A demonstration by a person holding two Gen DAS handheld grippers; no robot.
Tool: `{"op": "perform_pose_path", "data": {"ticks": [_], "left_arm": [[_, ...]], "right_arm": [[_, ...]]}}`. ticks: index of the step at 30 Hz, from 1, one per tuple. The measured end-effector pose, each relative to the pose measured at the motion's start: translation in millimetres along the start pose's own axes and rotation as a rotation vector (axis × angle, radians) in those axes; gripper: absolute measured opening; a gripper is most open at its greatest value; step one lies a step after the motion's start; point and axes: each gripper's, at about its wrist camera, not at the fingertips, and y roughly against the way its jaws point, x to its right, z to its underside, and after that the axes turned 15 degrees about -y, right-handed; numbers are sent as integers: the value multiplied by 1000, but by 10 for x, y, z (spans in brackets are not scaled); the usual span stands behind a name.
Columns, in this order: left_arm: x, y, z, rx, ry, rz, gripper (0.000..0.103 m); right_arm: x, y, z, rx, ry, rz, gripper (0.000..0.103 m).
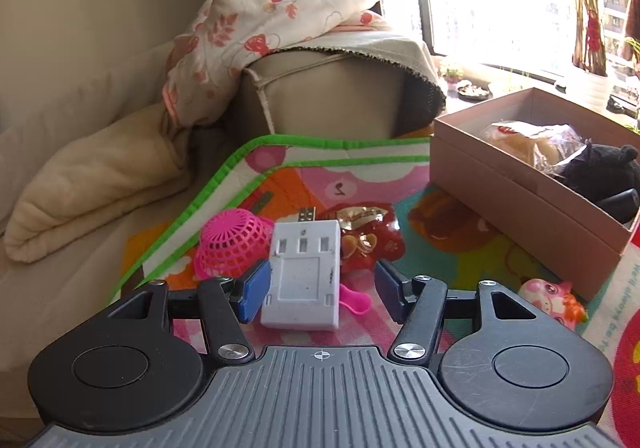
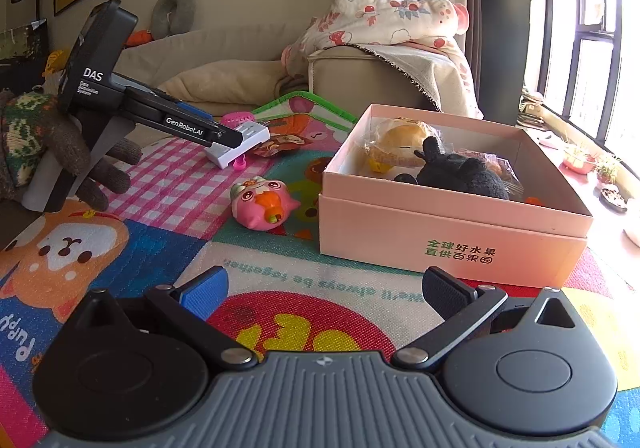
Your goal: Organize objects
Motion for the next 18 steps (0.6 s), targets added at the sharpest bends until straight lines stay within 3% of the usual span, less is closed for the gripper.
{"op": "perform_pose_path", "data": {"ticks": [5, 11, 13, 16, 18], "left_arm": [[-64, -284, 53, -54, 43, 18, 63], [-49, -361, 144, -35, 104, 14, 62], [-66, -305, 201, -13, 144, 10, 56], [-117, -75, 347, -27, 256, 20, 55], [-160, 195, 542, 14, 325, 43, 54]], "right_arm": [[10, -3, -2, -8, -1, -7, 103], [7, -27, -10, -18, -3, 1, 103], [6, -46, -18, -28, -2, 6, 103], [-32, -57, -49, -31, 16, 20, 103], [-127, -35, -142, -18, 49, 6, 103]]}}
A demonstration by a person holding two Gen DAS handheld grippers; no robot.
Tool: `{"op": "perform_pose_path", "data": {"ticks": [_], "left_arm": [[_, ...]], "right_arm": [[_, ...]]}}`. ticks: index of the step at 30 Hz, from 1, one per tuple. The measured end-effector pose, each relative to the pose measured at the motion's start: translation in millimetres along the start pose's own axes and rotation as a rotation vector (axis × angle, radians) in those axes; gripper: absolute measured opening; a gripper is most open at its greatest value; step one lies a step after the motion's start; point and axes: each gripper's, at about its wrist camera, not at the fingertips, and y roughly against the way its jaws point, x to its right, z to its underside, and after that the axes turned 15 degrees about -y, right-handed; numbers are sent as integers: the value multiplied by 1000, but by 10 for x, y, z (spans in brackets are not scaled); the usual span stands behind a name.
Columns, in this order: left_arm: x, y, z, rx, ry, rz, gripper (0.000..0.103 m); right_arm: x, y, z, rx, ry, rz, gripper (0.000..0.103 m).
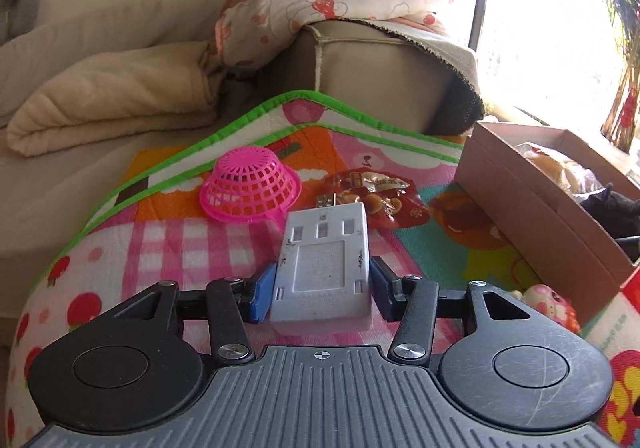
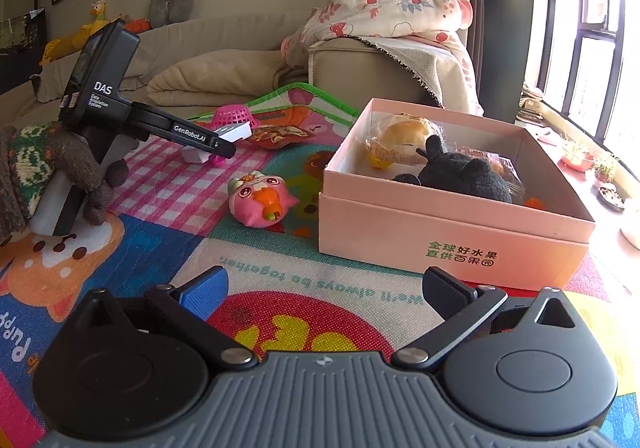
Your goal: Organize objects
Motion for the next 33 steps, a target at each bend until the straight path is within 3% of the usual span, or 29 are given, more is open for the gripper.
{"op": "perform_pose_path", "data": {"ticks": [2, 5, 9, 15, 19, 22, 24, 25, 30, 33], "left_arm": [[16, 309, 188, 46, 59, -4, 53], [-1, 635, 470, 106, 152, -70, 53], [-129, 778, 677, 162, 272, -76, 53], [-134, 757, 683, 125, 268, -52, 52], [-113, 744, 715, 114, 270, -27, 52], [-136, 745, 744, 117, 291, -14, 52], [-155, 743, 759, 117, 305, -5, 52], [-161, 740, 764, 116, 309, -1, 52], [-142, 749, 764, 115, 309, 1, 52], [-133, 760, 763, 115, 311, 2, 52]], "right_arm": [[-154, 7, -186, 18, 42, -26, 103], [-446, -107, -574, 14, 83, -98, 103], [-834, -675, -1146, -102, 34, -169, 103], [-1234, -1830, -1590, -232, -2, -96, 103], [-1350, -2462, -1629, -320, -61, -67, 103], [-1425, -2716, -1586, -332, -59, -29, 101], [-1470, -2793, -1554, -356, -46, -13, 82], [-1475, -2796, -1546, -376, -45, -16, 64], [-1425, -2386, -1565, -318, 33, -13, 61], [-1251, -2054, -1485, -330, 46, -30, 61]]}}
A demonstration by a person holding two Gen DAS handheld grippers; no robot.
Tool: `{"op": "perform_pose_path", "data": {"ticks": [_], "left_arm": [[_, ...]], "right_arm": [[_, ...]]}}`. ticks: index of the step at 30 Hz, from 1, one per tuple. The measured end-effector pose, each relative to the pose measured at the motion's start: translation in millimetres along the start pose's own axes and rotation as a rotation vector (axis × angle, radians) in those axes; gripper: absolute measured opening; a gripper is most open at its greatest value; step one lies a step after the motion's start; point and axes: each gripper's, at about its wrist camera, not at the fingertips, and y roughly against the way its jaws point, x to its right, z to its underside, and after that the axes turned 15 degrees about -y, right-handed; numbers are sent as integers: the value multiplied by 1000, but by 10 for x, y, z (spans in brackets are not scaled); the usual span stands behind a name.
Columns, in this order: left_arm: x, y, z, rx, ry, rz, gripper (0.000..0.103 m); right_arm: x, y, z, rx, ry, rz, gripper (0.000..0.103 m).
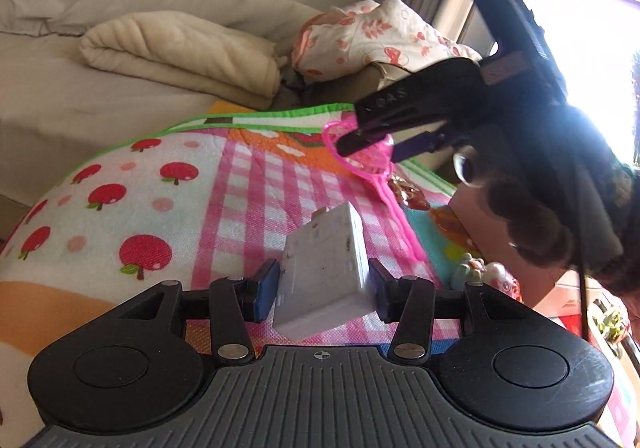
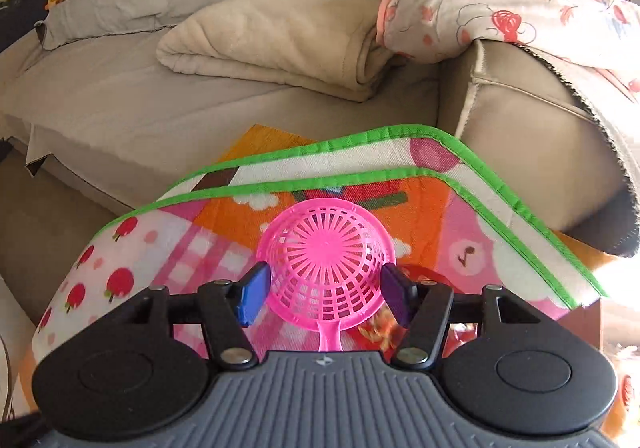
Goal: Organize objects
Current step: 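Lift the white box with the left gripper while the right gripper grasps the red snack packet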
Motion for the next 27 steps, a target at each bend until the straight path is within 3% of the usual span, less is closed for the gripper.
{"op": "perform_pose_path", "data": {"ticks": [6, 13, 15, 20, 27], "left_arm": [[116, 7, 3, -20, -53, 25, 52], [358, 49, 79, -54, -134, 81, 52], [412, 45, 90, -58, -152, 79, 52], [504, 40, 108, -65, -196, 70, 52], [522, 32, 120, -61, -204, 60, 52]], "right_arm": [[328, 545, 541, -16, 22, -28, 59], [569, 872, 1008, -88, 18, -67, 55], [622, 923, 974, -75, -15, -87, 56], [709, 812, 524, -1, -182, -92, 85], [493, -41, -62, -43, -232, 61, 90]]}}
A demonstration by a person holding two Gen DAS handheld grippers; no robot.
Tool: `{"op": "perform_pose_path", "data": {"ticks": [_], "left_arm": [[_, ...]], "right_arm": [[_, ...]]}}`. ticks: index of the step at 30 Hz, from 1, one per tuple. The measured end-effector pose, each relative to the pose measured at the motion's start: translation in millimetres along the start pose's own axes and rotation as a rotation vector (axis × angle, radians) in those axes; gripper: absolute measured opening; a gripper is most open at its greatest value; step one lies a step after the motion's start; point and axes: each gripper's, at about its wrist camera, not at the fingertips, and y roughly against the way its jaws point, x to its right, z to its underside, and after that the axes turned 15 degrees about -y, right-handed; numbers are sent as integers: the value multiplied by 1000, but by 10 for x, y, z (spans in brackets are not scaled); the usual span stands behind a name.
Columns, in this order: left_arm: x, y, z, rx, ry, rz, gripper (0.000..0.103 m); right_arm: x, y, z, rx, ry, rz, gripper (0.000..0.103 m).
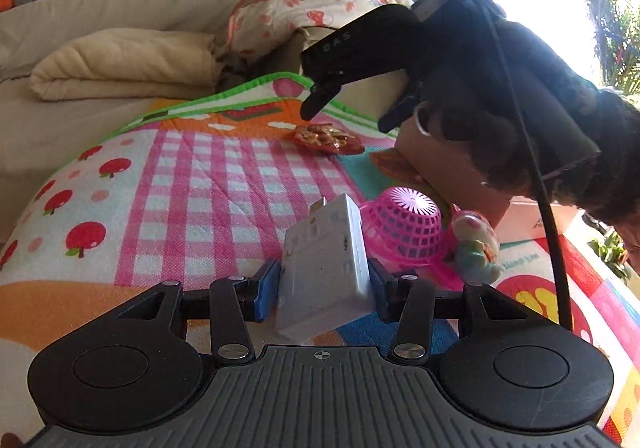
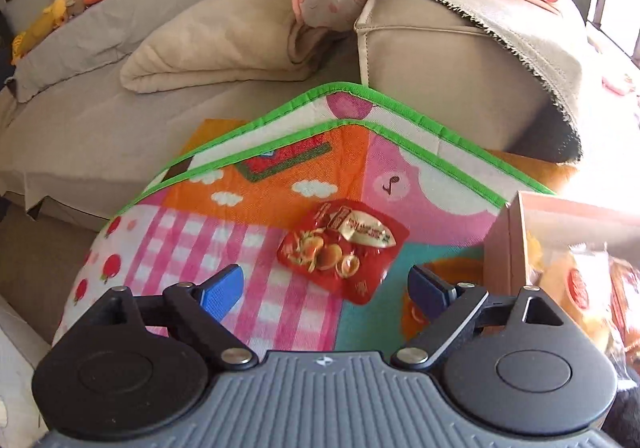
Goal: Organize objects
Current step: 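Lift the white box with the left gripper while the right gripper grasps the red snack packet, then carry the white box toward the pink box with the left gripper while the right carries the packet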
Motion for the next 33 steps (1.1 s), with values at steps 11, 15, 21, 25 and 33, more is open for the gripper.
{"op": "perform_pose_path", "data": {"ticks": [11, 15, 21, 25, 33], "left_arm": [[-83, 18, 29, 9, 52, 30, 51], [-65, 14, 19, 3, 45, 26, 51], [14, 27, 0, -14, 9, 16, 51], [120, 58, 6, -35, -25, 38, 51], [552, 135, 4, -110, -239, 62, 52]], "right_arm": [[-142, -395, -56, -30, 13, 71, 78], [-141, -94, 122, 0, 100, 36, 77], [5, 763, 655, 119, 251, -62, 78], [297, 1261, 1189, 222, 339, -56, 78], [1045, 1523, 2023, 247, 327, 33, 78]]}}
